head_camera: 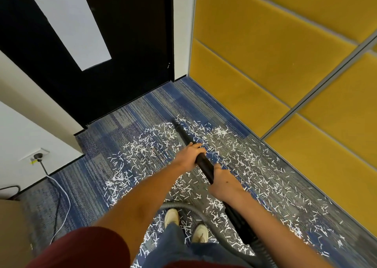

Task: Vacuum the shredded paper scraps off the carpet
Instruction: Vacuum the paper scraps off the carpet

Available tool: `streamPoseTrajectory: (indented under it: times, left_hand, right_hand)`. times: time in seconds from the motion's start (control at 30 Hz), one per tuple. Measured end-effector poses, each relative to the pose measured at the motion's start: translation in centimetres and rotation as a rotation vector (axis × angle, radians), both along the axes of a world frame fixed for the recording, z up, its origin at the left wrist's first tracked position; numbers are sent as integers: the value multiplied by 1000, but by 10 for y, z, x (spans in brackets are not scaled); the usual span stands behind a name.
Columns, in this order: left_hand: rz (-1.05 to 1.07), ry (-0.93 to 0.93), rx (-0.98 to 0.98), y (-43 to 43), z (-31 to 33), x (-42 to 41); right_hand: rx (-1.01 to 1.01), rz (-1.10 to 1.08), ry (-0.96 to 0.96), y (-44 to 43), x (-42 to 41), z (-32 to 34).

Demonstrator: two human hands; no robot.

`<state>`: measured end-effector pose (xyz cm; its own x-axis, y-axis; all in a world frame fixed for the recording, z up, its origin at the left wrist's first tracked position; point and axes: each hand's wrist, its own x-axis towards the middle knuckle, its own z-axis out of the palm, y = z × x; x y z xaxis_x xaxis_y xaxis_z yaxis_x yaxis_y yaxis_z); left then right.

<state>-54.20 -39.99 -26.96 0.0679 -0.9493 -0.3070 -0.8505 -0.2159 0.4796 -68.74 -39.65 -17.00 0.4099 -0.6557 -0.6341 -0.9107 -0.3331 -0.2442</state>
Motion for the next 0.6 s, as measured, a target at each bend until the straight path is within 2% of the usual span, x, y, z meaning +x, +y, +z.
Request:
streamPoseTrajectory:
  times: [0.6]
  left_hand:
    - [126, -58, -86, 58, 3, 13]
  right_hand:
    - [55, 194, -13, 25, 10, 7]
